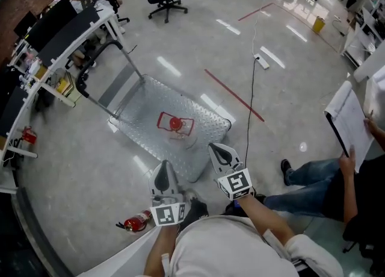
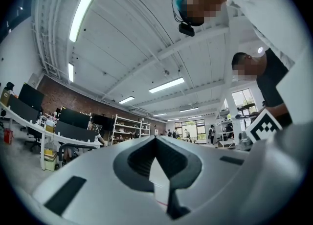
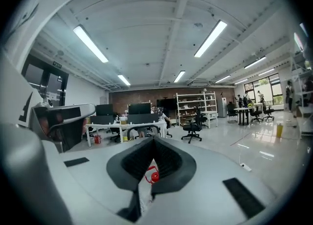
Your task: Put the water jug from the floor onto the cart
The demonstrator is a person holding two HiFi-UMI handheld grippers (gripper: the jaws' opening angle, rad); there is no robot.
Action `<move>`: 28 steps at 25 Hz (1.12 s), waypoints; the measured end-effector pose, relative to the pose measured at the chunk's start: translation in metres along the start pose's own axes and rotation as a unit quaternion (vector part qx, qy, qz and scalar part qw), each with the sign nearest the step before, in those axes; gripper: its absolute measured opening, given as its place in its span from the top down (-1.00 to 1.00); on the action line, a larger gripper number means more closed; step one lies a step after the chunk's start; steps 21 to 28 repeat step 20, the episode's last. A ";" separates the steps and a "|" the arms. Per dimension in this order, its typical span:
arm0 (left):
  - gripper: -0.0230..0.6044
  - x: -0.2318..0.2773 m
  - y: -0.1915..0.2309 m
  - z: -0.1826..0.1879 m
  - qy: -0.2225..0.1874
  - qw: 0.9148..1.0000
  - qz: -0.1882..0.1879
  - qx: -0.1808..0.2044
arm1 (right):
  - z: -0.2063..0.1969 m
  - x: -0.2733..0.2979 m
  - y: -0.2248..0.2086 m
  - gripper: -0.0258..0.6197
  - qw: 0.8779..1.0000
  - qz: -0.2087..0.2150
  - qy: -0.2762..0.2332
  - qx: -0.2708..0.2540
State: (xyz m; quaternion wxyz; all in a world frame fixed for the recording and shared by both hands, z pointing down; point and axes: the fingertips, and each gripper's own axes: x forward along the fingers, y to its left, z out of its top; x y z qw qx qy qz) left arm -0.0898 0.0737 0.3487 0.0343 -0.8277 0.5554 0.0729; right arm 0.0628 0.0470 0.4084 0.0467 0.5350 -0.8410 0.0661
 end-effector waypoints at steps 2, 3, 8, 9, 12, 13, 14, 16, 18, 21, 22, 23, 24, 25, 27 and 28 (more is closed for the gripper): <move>0.92 0.000 -0.004 0.000 0.001 1.000 -0.001 0.000 | 0.003 -0.006 0.000 0.88 1.000 0.000 -0.008 0.001; 0.92 -0.001 -0.006 -0.001 0.001 1.000 -0.002 0.000 | 0.003 -0.009 0.000 0.88 1.000 0.001 -0.012 0.001; 0.92 -0.002 -0.012 -0.002 0.001 1.000 -0.004 0.003 | 0.005 -0.015 0.002 0.89 1.000 0.007 -0.020 0.004; 0.92 -0.002 -0.011 -0.002 0.001 1.000 -0.005 0.003 | 0.005 -0.016 0.004 0.89 1.000 0.006 -0.022 0.003; 0.92 0.002 -0.010 -0.007 0.001 1.000 -0.007 0.003 | 0.004 -0.013 0.005 0.88 1.000 0.007 -0.028 0.000; 0.92 0.006 -0.008 -0.010 0.001 1.000 -0.005 0.004 | 0.004 -0.009 0.005 0.88 0.999 0.010 -0.030 0.003; 0.92 0.008 -0.003 -0.012 0.005 1.000 0.000 0.009 | 0.004 -0.002 0.007 0.88 0.999 0.018 -0.033 0.009; 0.92 0.005 0.018 -0.012 0.015 0.999 0.020 0.023 | 0.005 0.018 0.022 0.89 0.998 0.043 -0.036 0.025; 0.92 0.003 0.038 -0.015 0.024 0.999 0.037 0.031 | 0.007 0.037 0.036 0.88 0.997 0.064 -0.034 0.035; 0.92 0.009 0.050 -0.020 0.029 0.998 0.046 0.032 | 0.006 0.053 0.040 0.88 0.996 0.077 -0.033 0.037; 0.92 0.009 0.050 -0.020 0.029 0.998 0.046 0.032 | 0.006 0.053 0.040 0.88 0.996 0.077 -0.033 0.037; 0.92 0.009 0.050 -0.020 0.029 0.998 0.046 0.032 | 0.006 0.053 0.040 0.88 0.996 0.077 -0.033 0.037; 0.92 0.009 0.050 -0.020 0.029 0.998 0.046 0.032 | 0.006 0.053 0.040 0.88 0.996 0.077 -0.033 0.037; 0.92 0.009 0.050 -0.020 0.029 0.998 0.046 0.032 | 0.006 0.053 0.040 0.88 0.996 0.077 -0.033 0.037; 0.92 0.009 0.050 -0.020 0.029 0.998 0.046 0.032 | 0.006 0.053 0.040 0.88 0.996 0.077 -0.033 0.037; 0.92 0.009 0.050 -0.020 0.029 0.998 0.046 0.032 | 0.006 0.053 0.040 0.88 0.996 0.077 -0.033 0.037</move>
